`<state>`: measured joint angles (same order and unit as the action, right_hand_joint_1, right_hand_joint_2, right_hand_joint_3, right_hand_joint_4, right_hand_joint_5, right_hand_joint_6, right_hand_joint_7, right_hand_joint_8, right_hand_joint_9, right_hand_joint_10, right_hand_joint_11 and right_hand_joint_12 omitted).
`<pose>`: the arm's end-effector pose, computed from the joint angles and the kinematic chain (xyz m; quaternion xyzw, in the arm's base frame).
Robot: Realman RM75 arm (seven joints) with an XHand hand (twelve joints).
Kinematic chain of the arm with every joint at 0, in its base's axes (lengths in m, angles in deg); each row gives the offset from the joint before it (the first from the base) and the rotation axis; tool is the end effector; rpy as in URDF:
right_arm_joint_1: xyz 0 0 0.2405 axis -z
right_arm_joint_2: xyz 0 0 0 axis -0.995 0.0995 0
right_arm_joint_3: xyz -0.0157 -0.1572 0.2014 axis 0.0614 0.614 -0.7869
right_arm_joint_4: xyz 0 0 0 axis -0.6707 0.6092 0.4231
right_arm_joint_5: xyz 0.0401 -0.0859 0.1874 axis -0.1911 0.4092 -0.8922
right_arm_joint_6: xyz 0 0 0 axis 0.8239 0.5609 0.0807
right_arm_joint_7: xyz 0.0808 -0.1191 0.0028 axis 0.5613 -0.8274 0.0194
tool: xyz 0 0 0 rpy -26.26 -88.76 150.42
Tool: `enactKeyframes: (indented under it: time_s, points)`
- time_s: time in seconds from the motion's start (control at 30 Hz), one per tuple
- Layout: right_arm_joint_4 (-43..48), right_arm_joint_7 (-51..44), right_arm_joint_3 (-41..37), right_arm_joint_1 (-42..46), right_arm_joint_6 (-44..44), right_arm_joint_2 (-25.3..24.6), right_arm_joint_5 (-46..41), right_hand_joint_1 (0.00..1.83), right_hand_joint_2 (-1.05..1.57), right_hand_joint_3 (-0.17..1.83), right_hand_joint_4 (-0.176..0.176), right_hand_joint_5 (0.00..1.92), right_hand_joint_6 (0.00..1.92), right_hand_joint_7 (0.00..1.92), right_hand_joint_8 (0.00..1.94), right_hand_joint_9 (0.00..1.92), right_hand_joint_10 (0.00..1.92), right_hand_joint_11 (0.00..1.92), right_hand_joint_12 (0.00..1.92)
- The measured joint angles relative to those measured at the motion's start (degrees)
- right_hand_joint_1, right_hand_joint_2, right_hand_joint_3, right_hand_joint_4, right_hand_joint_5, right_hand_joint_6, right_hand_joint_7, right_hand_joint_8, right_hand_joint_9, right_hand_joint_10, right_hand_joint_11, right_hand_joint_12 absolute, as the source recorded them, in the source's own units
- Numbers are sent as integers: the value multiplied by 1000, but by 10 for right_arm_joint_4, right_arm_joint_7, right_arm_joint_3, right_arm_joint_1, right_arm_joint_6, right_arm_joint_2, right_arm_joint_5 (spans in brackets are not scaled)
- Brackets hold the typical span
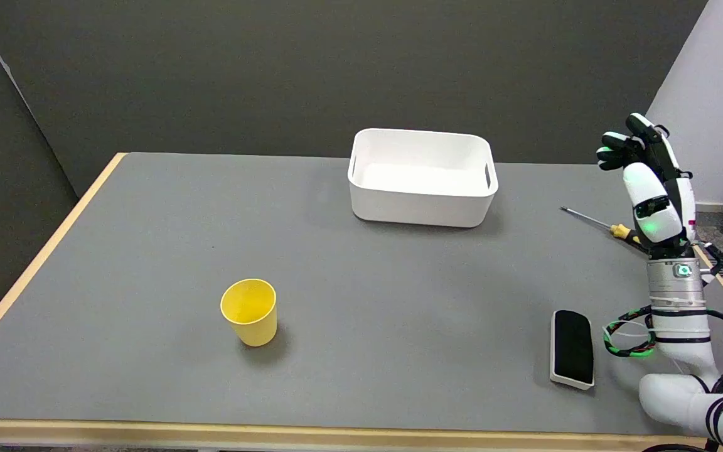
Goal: Pick up the blackboard eraser.
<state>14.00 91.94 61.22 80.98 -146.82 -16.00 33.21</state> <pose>-0.2718 -0.2418 0.5077 0.5882 -0.1446 0.6328 0.4824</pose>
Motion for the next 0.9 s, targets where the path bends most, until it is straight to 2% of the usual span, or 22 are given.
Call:
enactKeyframes:
  time_s: [0.2, 0.33, 0.4, 0.47, 0.5, 0.73, 0.9]
  points:
    - [-1, -5, 2, 0, 13, 0, 4, 429, 746, 817, -16, 217, 412, 441, 537, 387, 1041, 202, 1418]
    - [10, -28, 4, -2, 26, 0, 10, 472, 744, 796, -70, 201, 403, 397, 578, 329, 1045, 109, 1335]
    - [18, -47, 4, -2, 33, 0, 13, 484, 742, 795, -84, 202, 407, 391, 592, 317, 1044, 102, 1329]
    - [28, -74, 5, -2, 40, -1, 15, 511, 734, 798, -120, 198, 418, 363, 622, 259, 1011, 64, 1296]
    - [33, -89, 5, -2, 43, -1, 16, 524, 727, 803, -124, 203, 425, 362, 622, 252, 1002, 58, 1289]
    - [83, -252, 9, 10, 60, -4, 1, 551, 708, 811, -126, 221, 448, 364, 621, 232, 974, 10, 1234]
    - [146, -451, 17, 31, 66, -13, -37, 550, 705, 814, -128, 219, 444, 356, 610, 219, 963, -1, 1217]
